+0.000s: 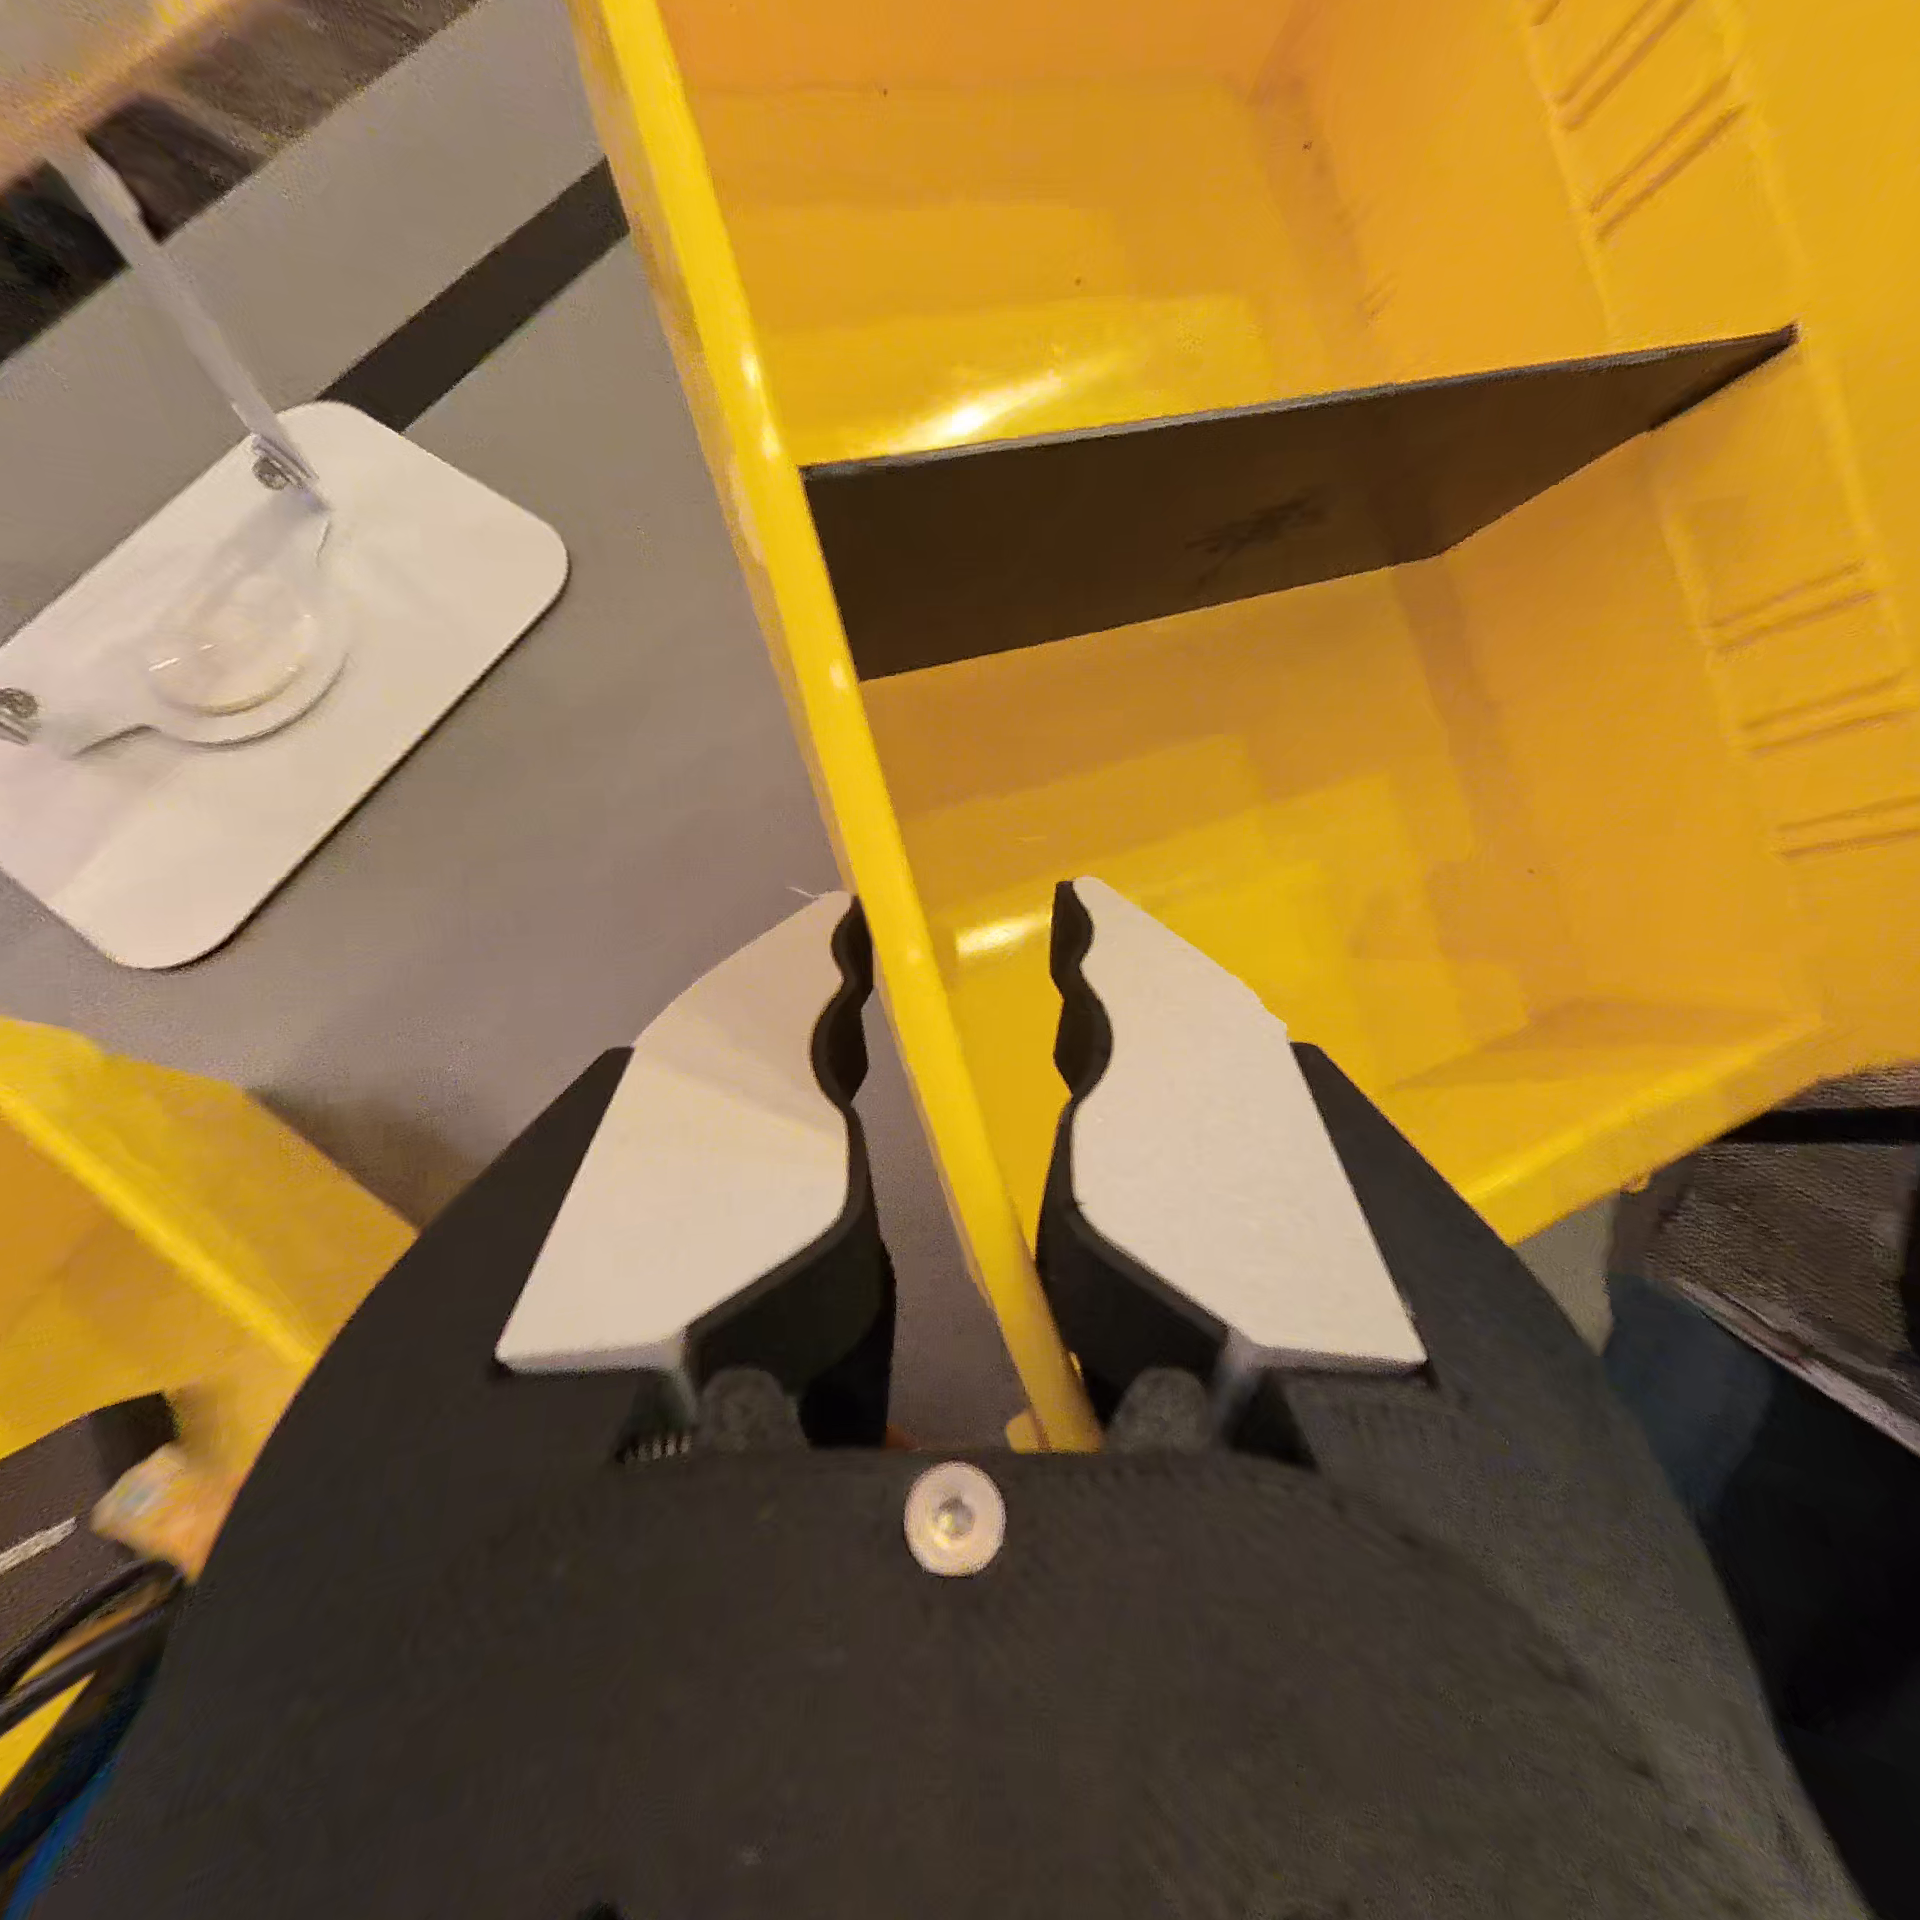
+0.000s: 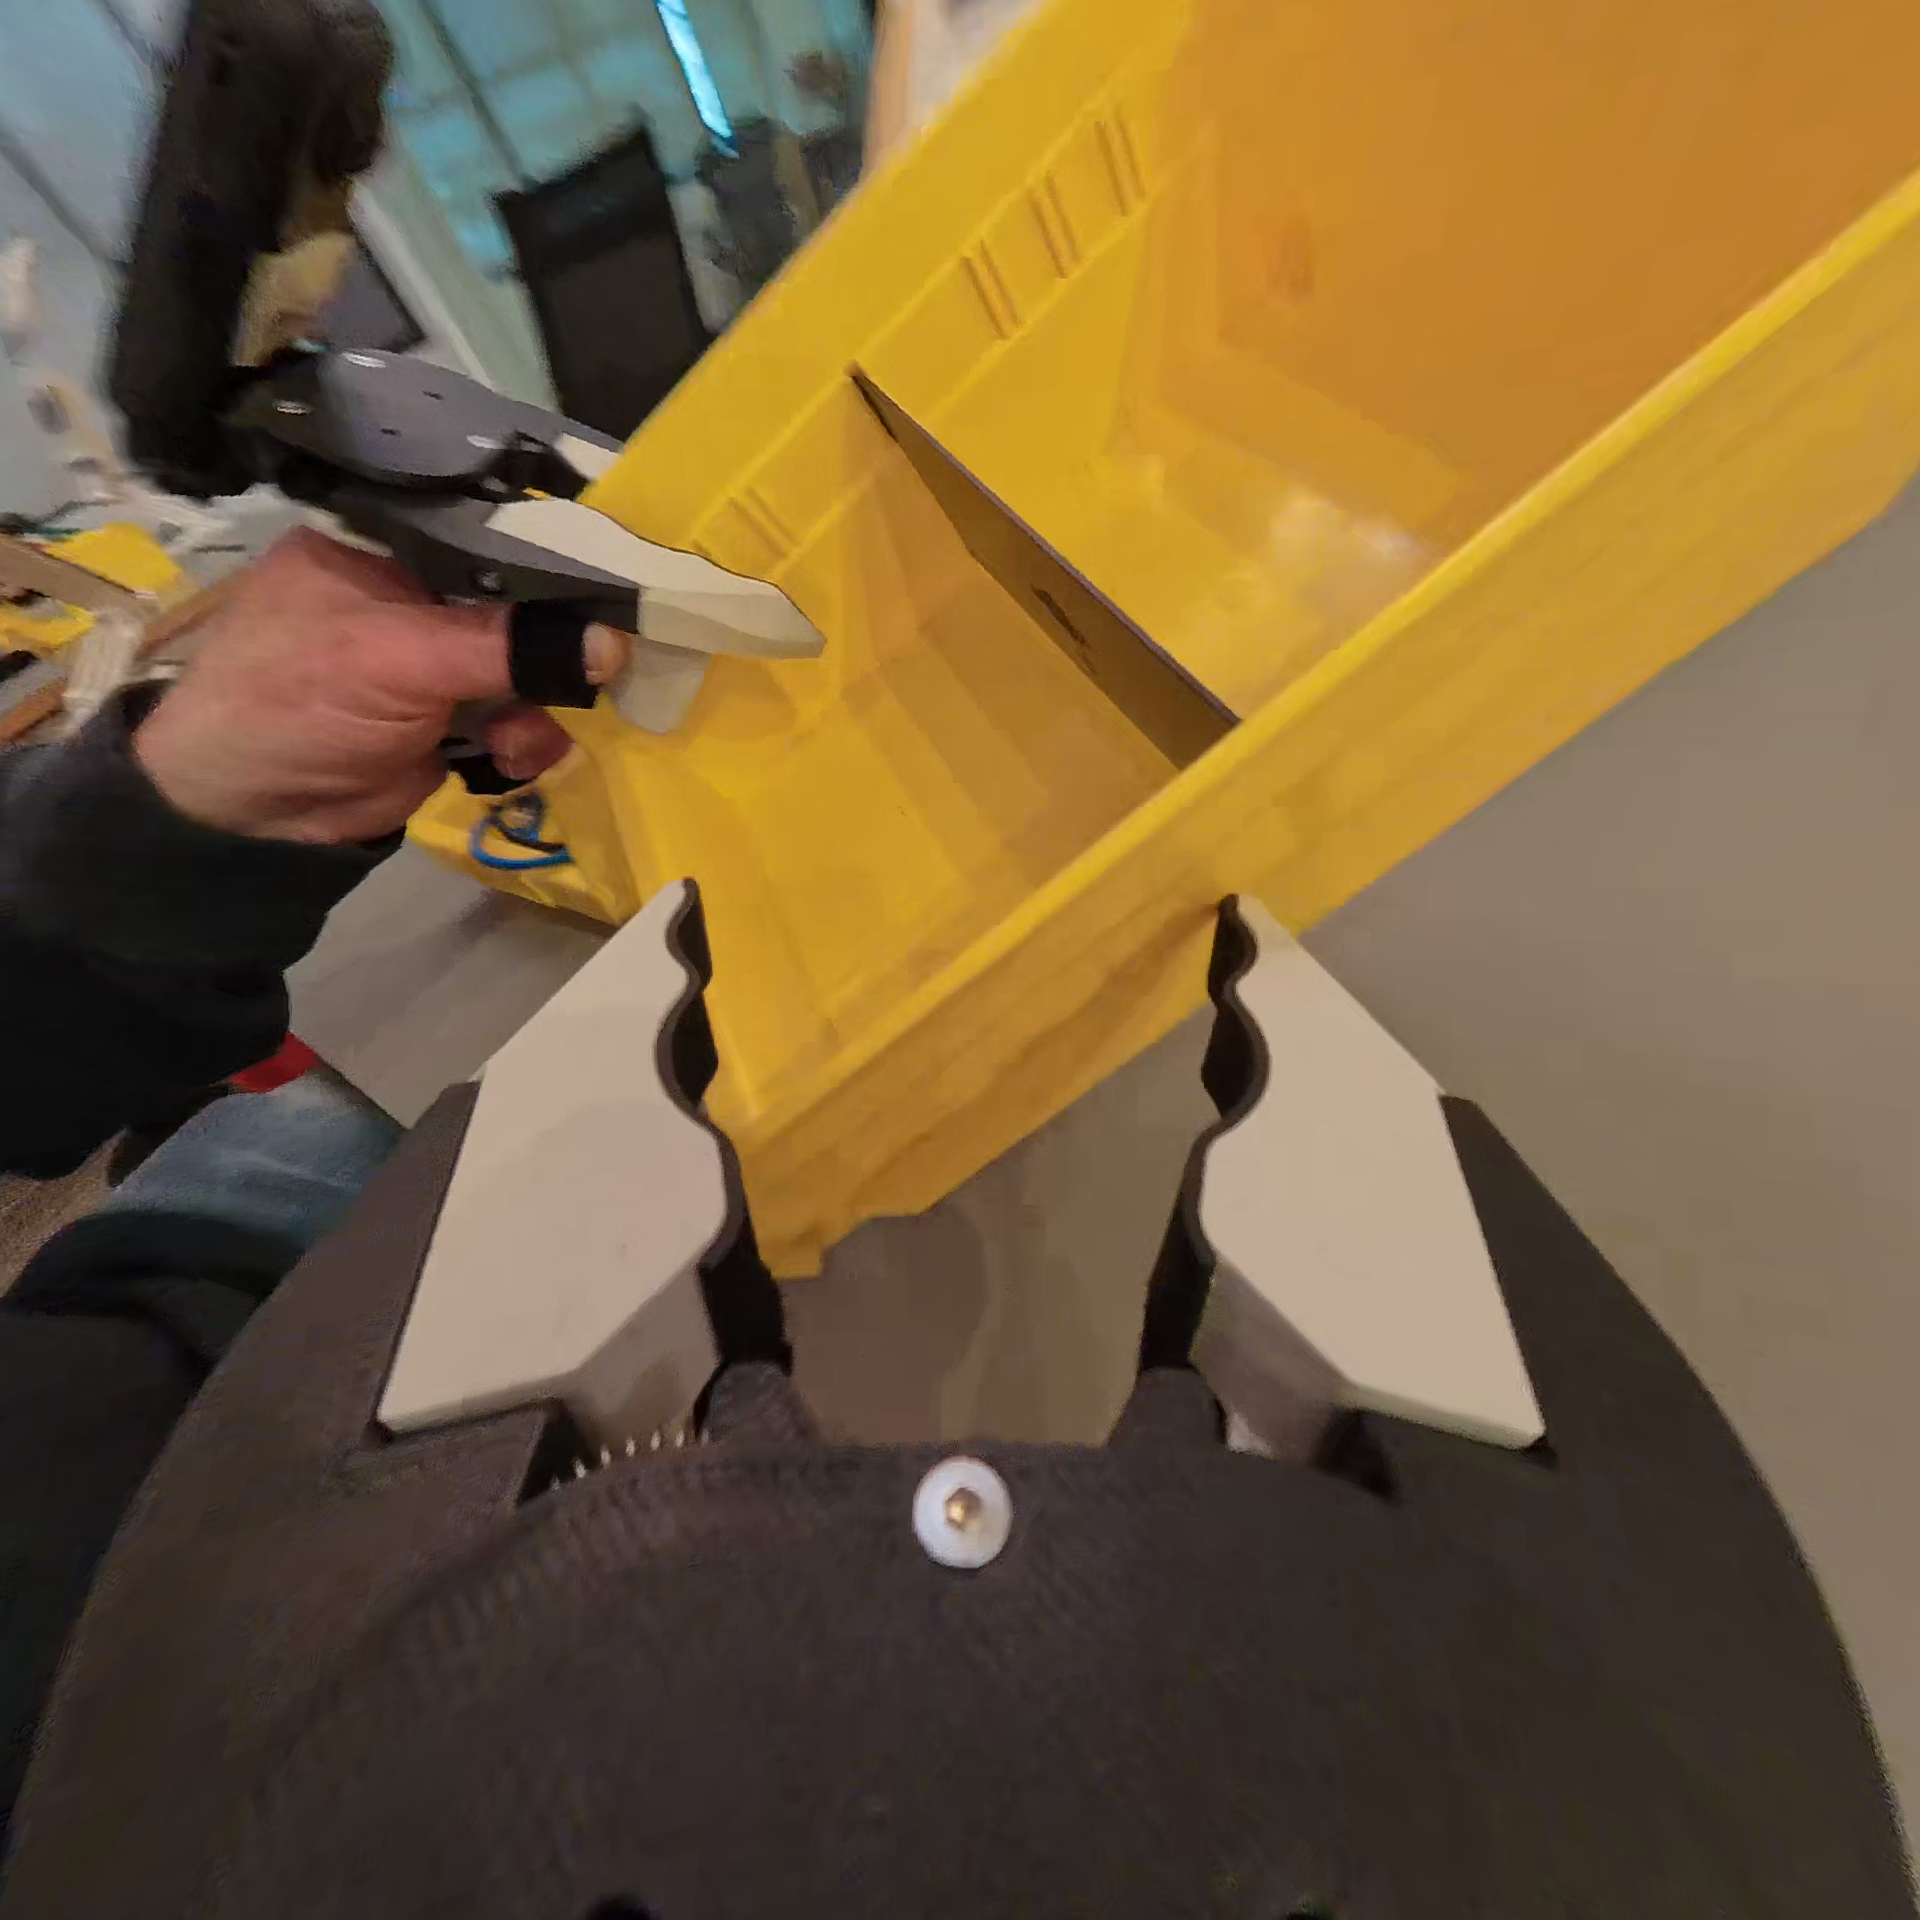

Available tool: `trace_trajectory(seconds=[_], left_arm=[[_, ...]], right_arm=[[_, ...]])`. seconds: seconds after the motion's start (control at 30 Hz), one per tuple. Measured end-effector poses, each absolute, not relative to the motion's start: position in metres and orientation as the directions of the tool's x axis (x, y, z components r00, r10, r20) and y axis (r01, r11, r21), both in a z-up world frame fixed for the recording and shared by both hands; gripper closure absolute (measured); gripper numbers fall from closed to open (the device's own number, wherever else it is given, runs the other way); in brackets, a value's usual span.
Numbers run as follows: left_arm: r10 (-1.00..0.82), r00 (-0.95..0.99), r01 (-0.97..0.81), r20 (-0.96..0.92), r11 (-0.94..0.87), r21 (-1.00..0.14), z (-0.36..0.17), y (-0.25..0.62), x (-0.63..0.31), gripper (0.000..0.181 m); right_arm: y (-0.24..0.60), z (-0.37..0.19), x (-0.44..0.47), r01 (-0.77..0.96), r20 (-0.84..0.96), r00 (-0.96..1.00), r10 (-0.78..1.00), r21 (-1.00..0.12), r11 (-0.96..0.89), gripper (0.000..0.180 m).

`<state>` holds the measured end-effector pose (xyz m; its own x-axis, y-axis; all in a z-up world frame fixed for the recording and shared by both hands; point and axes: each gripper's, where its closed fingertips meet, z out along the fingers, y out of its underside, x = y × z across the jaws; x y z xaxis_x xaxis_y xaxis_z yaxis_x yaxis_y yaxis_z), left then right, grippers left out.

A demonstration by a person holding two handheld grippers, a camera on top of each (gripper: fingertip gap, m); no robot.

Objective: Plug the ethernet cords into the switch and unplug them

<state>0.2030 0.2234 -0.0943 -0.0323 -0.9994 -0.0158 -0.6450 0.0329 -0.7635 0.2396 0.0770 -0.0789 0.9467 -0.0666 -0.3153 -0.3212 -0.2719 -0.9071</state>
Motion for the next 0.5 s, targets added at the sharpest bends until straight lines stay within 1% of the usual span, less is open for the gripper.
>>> trace_trajectory(seconds=[0.03,0.1,0.23,0.37,0.47,0.5], left_arm=[[-0.999,-0.027,-0.652,-0.027,0.038,-0.757,-0.101,0.219,0.211,0.147],[-1.0,-0.021,-0.669,-0.01,0.021,-0.743,-0.115,0.209,0.224,0.147],[-0.999,-0.033,-0.712,0.019,0.01,-0.702,-0.148,0.183,0.238,0.145],[-0.989,-0.036,-0.751,0.145,-0.069,-0.657,-0.18,0.159,0.244,0.132],[-0.969,-0.041,-0.741,0.244,-0.135,-0.658,-0.191,0.146,0.248,0.122],[-0.965,-0.047,-0.741,0.257,-0.139,-0.657,-0.191,0.143,0.249,0.118]], right_arm=[[0.074,-0.088,0.248,-0.341,-0.328,0.94,-0.094,-0.893,-0.295,0.083],[0.067,-0.1,0.266,-0.38,-0.353,0.925,-0.14,-0.875,-0.301,0.087],[0.054,-0.119,0.297,-0.394,-0.328,0.915,-0.234,-0.847,-0.356,0.087],[0.045,-0.14,0.321,-0.338,-0.202,0.927,-0.317,-0.818,-0.465,0.096],[0.043,-0.161,0.327,-0.302,-0.127,0.937,-0.325,-0.761,-0.574,0.094],[0.044,-0.163,0.329,-0.301,-0.124,0.937,-0.327,-0.76,-0.576,0.092]])
